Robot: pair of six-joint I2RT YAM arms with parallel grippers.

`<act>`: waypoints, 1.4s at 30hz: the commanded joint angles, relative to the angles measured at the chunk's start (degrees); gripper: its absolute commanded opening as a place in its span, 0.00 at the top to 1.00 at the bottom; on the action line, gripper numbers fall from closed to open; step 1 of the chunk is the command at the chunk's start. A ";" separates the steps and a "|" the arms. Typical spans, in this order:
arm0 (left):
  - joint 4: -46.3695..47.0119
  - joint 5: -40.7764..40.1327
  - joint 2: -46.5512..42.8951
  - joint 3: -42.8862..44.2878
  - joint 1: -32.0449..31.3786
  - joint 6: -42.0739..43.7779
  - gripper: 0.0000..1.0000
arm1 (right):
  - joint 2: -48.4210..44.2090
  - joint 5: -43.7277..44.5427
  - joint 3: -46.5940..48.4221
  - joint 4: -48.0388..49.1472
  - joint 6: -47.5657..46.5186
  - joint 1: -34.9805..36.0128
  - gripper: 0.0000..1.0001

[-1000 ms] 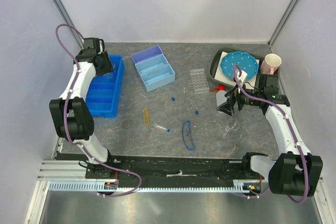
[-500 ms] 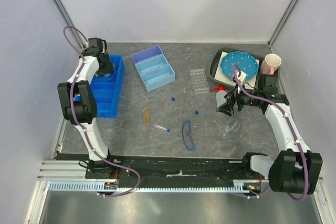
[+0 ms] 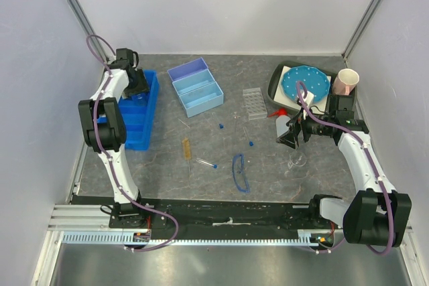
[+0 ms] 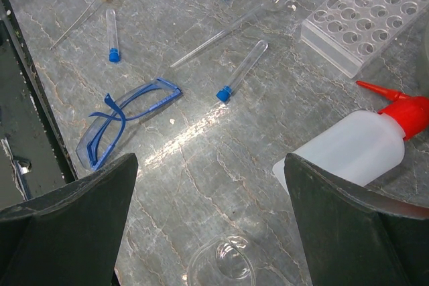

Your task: Organize the chemistry lab equipment

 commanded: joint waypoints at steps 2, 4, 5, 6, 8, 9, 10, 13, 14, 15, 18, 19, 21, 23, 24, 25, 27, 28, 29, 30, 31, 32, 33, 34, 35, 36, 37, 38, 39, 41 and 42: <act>-2.15 1.60 -0.14 4.37 0.94 1.91 0.27 | -0.23 -1.24 1.68 0.50 -1.75 0.05 0.02; -2.68 2.12 -1.37 4.90 1.12 2.00 0.26 | -0.23 -1.06 1.68 0.50 -1.76 0.13 0.02; -2.68 2.30 -2.07 4.90 1.20 2.00 0.26 | -0.32 -1.06 1.68 0.50 -1.76 0.05 0.02; -2.68 2.22 -2.60 4.82 1.20 2.00 0.26 | -0.41 -1.15 1.76 0.58 -1.76 0.05 0.02; -2.77 2.48 -4.96 4.73 1.29 1.91 0.25 | -0.49 -1.06 1.76 0.50 -1.84 0.13 0.02; -2.77 2.74 -6.20 4.38 1.21 1.91 0.25 | -0.67 -1.06 1.76 0.41 -2.02 0.05 0.02; -2.77 3.09 -7.25 4.03 1.29 1.83 0.25 | -0.76 -1.06 1.76 0.41 -2.11 0.05 0.02; -2.68 5.64 -12.52 2.01 1.21 2.09 0.24 | -1.46 -0.62 1.94 0.15 -2.55 0.13 0.02; -1.98 6.43 -14.36 1.13 1.29 2.00 0.23 | -1.64 -0.45 2.03 0.14 -2.81 0.13 0.02; -1.71 6.35 -17.51 -0.62 1.29 2.00 0.23 | -2.25 -0.36 1.94 0.06 -3.16 0.05 0.02; -0.31 10.38 -25.59 -5.35 1.20 1.65 0.22 | -3.13 0.43 1.94 0.14 -3.78 0.13 0.02; 0.30 11.52 -27.89 -6.86 1.29 1.82 0.22 | -3.22 0.87 2.20 0.14 -3.69 0.05 0.02; 4.41 16.35 -36.82 -13.44 1.29 2.26 0.20 | -3.40 4.27 3.25 0.23 -1.86 -0.04 0.02; 8.11 20.83 -43.96 -21.93 1.29 2.00 0.10 | -3.57 8.41 6.58 -0.03 2.80 -0.04 0.02; 10.13 22.68 -47.31 -24.60 1.29 1.74 0.07 | -3.66 10.35 9.03 -0.55 3.68 -0.04 0.02; 13.46 24.78 -53.87 -27.32 1.29 1.39 0.04 | -3.75 13.85 10.19 -1.08 4.13 -0.04 0.02; 16.64 31.46 -59.18 -34.97 1.29 -0.53 0.00 | -4.01 15.46 13.17 -3.80 5.01 -0.04 0.02; 19.62 34.01 -61.90 -37.26 1.29 -1.16 0.00 | -4.01 15.72 13.80 -5.20 4.75 -0.04 0.02; 20.43 38.82 -65.67 -41.02 1.21 -2.12 0.00 | -3.92 15.47 14.33 -8.26 3.70 -0.04 0.02; 21.13 41.04 -67.45 -42.72 1.20 -3.96 0.00 | -3.84 14.94 14.68 -10.03 2.56 0.05 0.02; 21.75 45.59 -68.86 -44.21 1.29 -4.24 0.00 | -3.66 14.67 14.77 -11.96 1.25 0.05 0.02; 22.71 47.20 -71.92 -47.27 1.21 -4.41 0.00 | -3.22 15.02 14.77 -16.07 -0.33 0.05 0.02; 23.68 48.43 -73.60 -49.04 1.12 -5.37 0.01 | -2.87 16.07 14.77 -17.51 -2.52 0.05 0.02; 24.73 50.80 -75.27 -50.80 1.12 -5.90 0.01 | -2.61 17.47 14.77 -18.65 -2.81 -0.04 0.02; 26.83 51.34 -78.86 -54.04 0.94 -6.26 0.01 | -1.82 20.27 14.77 -20.84 -3.33 -0.04 0.02; 27.72 51.78 -80.37 -55.64 0.77 -6.87 0.01 | -1.38 21.08 14.95 -22.08 -5.16 -0.04 0.02; 27.91 51.87 -81.69 -56.87 0.50 -6.53 0.00 | -0.85 21.70 15.03 -23.40 -6.23 0.05 0.02; 27.99 51.70 -82.66 -58.71 -0.02 -6.35 0.00 | 0.02 22.40 15.12 -25.32 -6.85 0.05 0.02; 27.91 51.26 -83.98 -59.60 -0.37 -5.91 0.00 | 0.38 22.84 15.12 -26.04 -7.46 -0.04 0.02; 27.21 50.12 -84.26 -61.01 -1.42 -5.38 0.00 | 1.26 23.81 14.95 -26.83 -7.64 -0.04 0.02; 26.16 49.86 -83.99 -61.36 -1.69 -5.12 0.00 | 1.52 25.03 14.42 -26.75 -7.47 0.05 0.02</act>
